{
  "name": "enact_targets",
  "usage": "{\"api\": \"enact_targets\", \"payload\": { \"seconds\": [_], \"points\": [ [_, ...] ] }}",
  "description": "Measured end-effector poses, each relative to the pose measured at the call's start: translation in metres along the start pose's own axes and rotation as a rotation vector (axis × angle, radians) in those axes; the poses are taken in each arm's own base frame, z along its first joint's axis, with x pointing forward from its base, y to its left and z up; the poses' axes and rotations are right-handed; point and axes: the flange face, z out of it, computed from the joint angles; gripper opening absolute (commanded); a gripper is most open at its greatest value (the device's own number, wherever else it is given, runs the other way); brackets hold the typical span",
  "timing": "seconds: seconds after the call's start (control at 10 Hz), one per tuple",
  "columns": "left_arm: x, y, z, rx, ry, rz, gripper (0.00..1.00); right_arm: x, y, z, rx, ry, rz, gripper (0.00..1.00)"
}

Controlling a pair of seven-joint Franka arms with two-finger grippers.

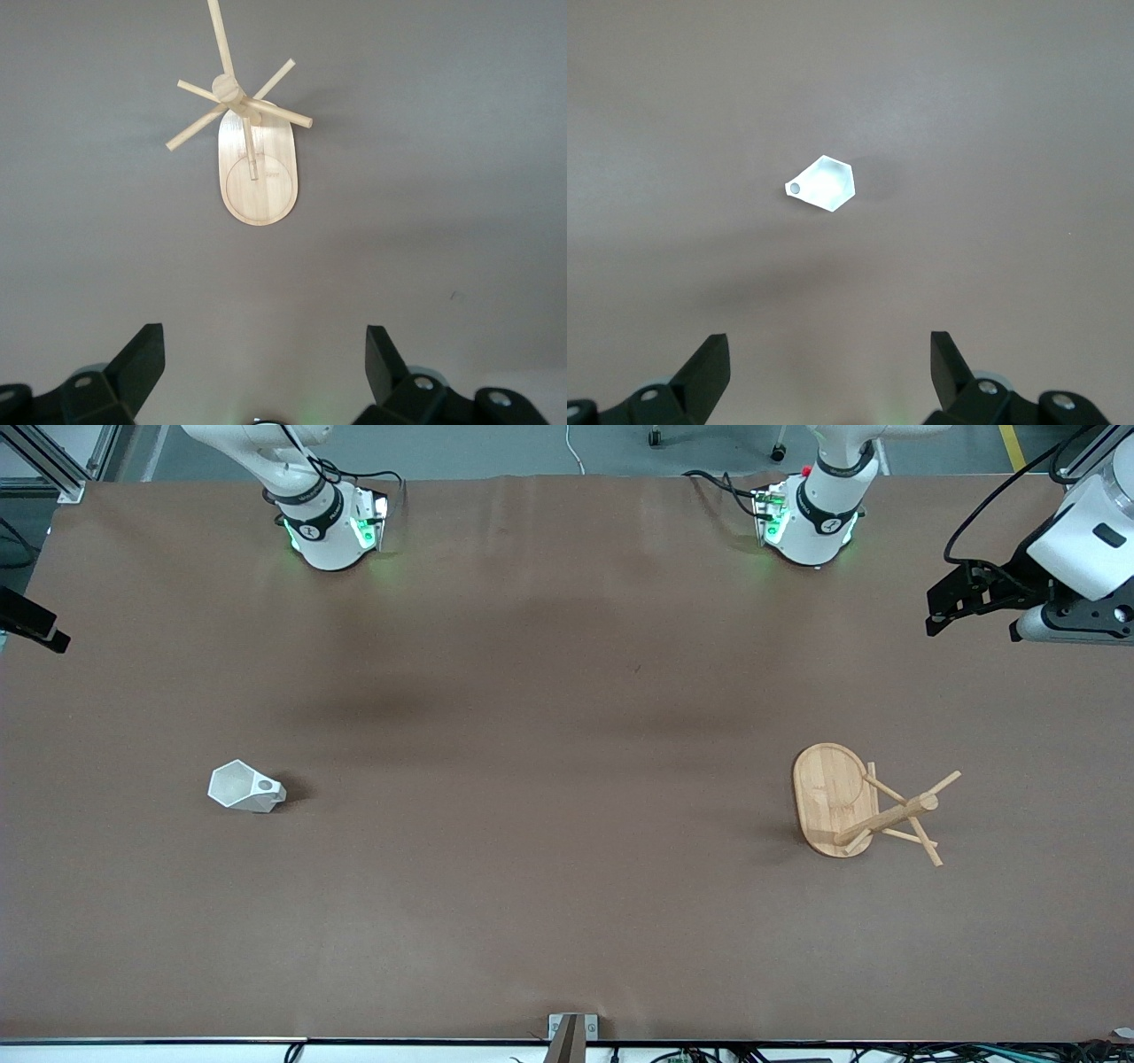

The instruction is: Hang cup on rack

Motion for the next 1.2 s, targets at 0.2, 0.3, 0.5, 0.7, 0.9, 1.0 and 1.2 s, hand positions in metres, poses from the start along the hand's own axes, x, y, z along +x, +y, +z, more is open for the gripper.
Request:
{"api": "enact_targets", "payload": {
  "seconds": [0.2, 0.3, 0.5, 0.7, 0.9, 1.0, 1.2],
  "points": [
    [0.0, 0.0, 0.0, 0.0, 0.0, 0.0, 1.0, 0.0, 0.0, 0.0, 0.0, 0.0, 0.0, 1.0],
    [0.0, 0.0, 0.0, 0.0, 0.001, 0.0, 1.0, 0.0, 0.0, 0.0, 0.0, 0.0, 0.0, 1.0],
    [0.0, 0.0, 0.0, 0.0, 0.001, 0.002, 1.0, 0.0, 0.001, 0.0, 0.0, 0.0, 0.001, 1.0],
    [0.002, 0.0, 0.001, 0.019, 0.005, 0.016, 1.0, 0.002, 0.005, 0.002, 0.0, 0.003, 0.009, 1.0],
    [0.002, 0.0, -0.001, 0.023, 0.013, 0.015, 1.0, 0.016, 0.004, 0.027, -0.002, -0.002, 0.008, 1.0],
    [0.002, 0.0, -0.003, 0.023, 0.018, 0.012, 1.0, 0.028, 0.002, 0.054, -0.004, -0.021, -0.002, 1.0],
    [0.002, 0.003, -0.005, -0.002, 0.019, 0.006, 1.0, 0.058, 0.0, 0.119, -0.013, -0.06, -0.019, 1.0]
  ]
}}
